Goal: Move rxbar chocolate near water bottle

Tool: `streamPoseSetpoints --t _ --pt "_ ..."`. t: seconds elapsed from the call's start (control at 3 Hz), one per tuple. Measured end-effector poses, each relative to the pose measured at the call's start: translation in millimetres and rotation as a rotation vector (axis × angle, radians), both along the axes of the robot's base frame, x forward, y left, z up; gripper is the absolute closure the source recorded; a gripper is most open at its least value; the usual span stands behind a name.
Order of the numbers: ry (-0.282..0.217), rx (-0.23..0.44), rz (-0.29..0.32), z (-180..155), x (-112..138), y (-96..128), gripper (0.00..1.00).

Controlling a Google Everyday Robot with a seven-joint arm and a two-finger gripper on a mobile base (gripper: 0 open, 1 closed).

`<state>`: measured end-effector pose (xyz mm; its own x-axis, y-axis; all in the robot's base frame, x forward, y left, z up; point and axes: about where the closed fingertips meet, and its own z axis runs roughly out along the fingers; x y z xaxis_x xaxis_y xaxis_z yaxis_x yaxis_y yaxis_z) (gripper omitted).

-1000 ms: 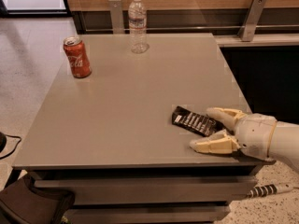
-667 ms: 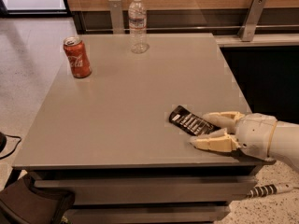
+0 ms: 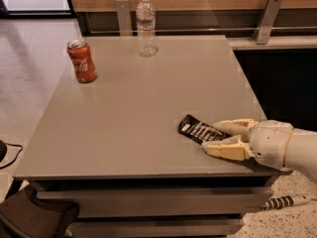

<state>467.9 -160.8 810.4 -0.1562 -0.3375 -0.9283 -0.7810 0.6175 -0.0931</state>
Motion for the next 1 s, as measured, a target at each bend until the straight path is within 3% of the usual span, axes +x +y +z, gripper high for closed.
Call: streamPoseSetpoints --t 1.0 --pt "0.0 0.0 0.0 0.2 0.1 0.0 1.0"
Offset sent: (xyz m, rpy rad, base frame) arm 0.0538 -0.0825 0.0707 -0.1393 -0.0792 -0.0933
